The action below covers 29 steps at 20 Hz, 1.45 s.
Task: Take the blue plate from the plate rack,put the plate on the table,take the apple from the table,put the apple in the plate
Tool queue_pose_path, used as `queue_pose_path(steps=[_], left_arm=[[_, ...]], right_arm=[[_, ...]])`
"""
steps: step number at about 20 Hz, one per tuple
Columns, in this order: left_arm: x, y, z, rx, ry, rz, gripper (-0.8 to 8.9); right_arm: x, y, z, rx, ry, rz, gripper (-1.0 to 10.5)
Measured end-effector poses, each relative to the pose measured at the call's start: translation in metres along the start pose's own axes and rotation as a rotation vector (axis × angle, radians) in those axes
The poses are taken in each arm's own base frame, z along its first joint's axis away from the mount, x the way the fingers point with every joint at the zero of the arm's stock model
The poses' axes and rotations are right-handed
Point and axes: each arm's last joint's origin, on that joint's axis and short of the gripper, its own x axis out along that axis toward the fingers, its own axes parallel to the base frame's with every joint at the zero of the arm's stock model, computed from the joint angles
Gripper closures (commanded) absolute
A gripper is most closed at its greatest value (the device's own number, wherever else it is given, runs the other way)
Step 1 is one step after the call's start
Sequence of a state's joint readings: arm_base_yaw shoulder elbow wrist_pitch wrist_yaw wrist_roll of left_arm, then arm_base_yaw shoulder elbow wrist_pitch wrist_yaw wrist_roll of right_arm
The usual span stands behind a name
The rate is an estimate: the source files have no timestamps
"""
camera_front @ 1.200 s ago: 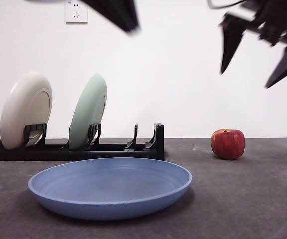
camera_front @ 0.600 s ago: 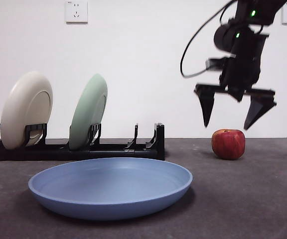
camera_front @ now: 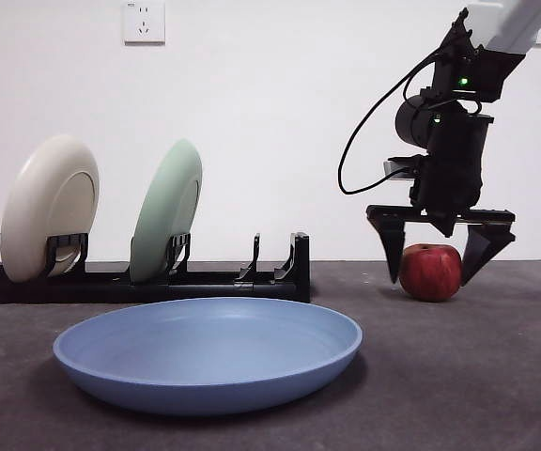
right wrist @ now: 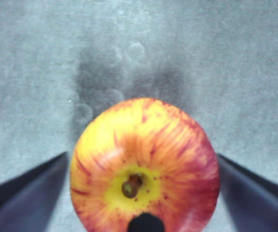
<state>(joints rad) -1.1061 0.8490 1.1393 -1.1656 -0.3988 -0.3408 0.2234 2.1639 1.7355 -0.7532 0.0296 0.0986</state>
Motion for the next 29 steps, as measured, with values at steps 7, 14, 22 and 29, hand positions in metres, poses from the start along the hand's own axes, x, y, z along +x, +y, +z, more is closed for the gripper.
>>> queue_pose_path(steps=[7,14,22,29], left_arm=[[-0.010,0.008,-0.011,-0.035,0.020,0.015,8.19],[-0.021,0.018,-0.018,-0.064,-0.032,0.091,8.19],[-0.022,0.023,-0.017,-0.086,-0.091,0.241,8.19],[-0.025,0.028,-0.022,-0.066,-0.085,0.307,8.18]], right_arm=[[-0.010,-0.001,-0.007,-0.008,0.073,0.003,9.5],[-0.150,0.046,-0.027,-0.152,-0.080,0.144,9.5],[-0.196,0.176,-0.089,-0.427,-0.144,0.326,9.4],[-0.145,0.234,-0.157,-0.489,-0.086,0.389,9.4]])
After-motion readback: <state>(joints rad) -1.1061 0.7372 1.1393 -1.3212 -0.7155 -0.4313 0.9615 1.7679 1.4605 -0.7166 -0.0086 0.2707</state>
